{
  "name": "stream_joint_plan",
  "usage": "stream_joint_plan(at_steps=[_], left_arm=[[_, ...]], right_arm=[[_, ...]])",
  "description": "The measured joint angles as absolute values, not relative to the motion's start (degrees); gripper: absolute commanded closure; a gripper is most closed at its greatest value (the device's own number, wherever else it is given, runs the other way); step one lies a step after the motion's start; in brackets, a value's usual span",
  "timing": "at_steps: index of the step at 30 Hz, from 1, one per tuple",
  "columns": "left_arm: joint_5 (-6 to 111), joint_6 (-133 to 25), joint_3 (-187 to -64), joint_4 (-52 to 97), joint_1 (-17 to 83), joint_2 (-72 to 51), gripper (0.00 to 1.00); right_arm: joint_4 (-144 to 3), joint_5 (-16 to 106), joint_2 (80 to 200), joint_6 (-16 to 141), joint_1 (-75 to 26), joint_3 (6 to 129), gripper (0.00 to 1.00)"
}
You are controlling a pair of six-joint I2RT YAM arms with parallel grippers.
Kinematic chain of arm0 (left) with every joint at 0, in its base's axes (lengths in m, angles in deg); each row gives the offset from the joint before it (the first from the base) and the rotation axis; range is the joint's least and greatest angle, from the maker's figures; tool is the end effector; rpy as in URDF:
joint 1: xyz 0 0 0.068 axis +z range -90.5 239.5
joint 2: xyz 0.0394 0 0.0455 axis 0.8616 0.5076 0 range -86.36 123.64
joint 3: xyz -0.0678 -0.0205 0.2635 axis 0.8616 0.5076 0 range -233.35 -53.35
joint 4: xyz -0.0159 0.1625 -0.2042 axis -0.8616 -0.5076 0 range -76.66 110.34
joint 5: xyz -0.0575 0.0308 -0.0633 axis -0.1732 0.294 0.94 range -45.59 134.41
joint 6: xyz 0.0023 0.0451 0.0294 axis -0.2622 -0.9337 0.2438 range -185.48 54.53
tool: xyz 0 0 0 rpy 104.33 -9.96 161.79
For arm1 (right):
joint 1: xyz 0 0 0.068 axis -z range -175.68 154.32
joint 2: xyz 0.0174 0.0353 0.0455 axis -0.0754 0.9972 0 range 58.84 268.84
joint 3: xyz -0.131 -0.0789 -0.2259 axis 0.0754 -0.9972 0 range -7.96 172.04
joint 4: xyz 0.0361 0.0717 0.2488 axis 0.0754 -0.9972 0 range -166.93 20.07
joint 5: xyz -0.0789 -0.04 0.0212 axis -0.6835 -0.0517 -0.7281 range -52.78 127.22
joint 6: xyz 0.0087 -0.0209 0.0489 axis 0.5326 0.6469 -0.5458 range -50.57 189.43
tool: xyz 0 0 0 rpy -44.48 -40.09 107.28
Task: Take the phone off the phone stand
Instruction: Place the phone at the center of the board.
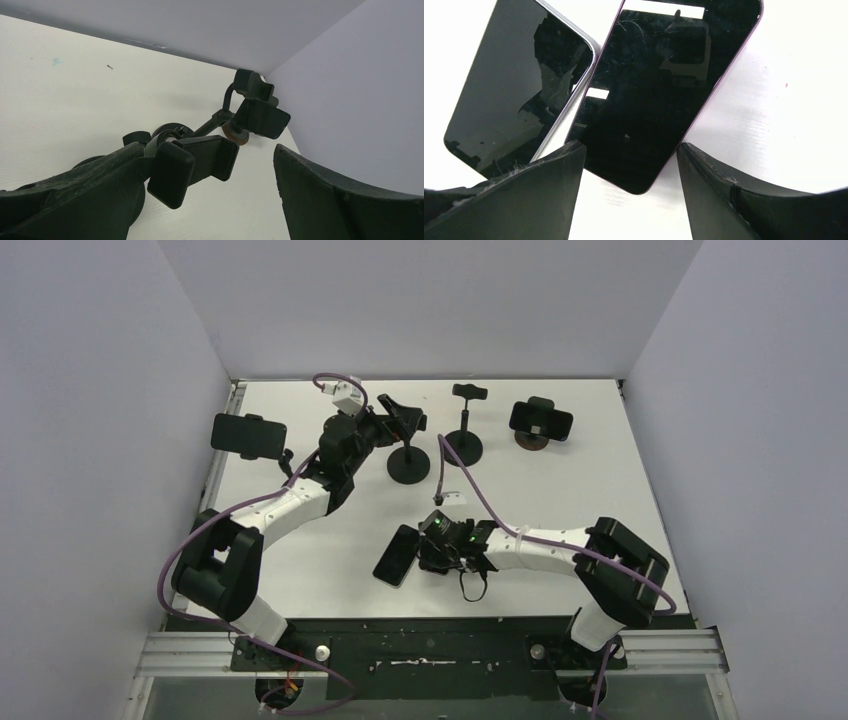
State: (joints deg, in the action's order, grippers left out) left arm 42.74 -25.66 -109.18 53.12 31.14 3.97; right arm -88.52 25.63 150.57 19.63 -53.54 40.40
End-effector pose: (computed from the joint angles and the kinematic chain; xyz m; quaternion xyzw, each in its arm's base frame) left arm 0.3234 -0.1733 0.2849 -0.0817 0.7130 -0.3816 0.5826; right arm 0.1649 0.2489 0.1567 -0.0435 0.9646 0.1367 0.2213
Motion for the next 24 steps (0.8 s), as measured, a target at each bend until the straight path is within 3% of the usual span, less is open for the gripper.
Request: stream_joint_plan(at_steps=[4, 11, 18, 24], left_arm=[[42.7, -25.6, -109.2, 53.1, 31.1, 3.9, 0.03], [42.8, -25.6, -109.2, 53.1, 31.1, 3.9, 0.03], [43.0, -25.4, -109.2, 51.3, 31.6, 2.9, 0.03], [44.7, -21.4, -109.3, 49.1, 33.7, 1.8, 0.03]], right_arm=[[-88.6, 26.2, 151.1, 21.1, -53.6, 41.0, 0.3], [-90.5, 27.6, 150.1, 24.1, -54.1, 41.5, 0.11], [-96.7, 27.3, 138.6, 28.2, -49.6, 46.9, 0.11], [-85.9, 25.5, 129.1, 30.8, -37.2, 48.4, 0.16]])
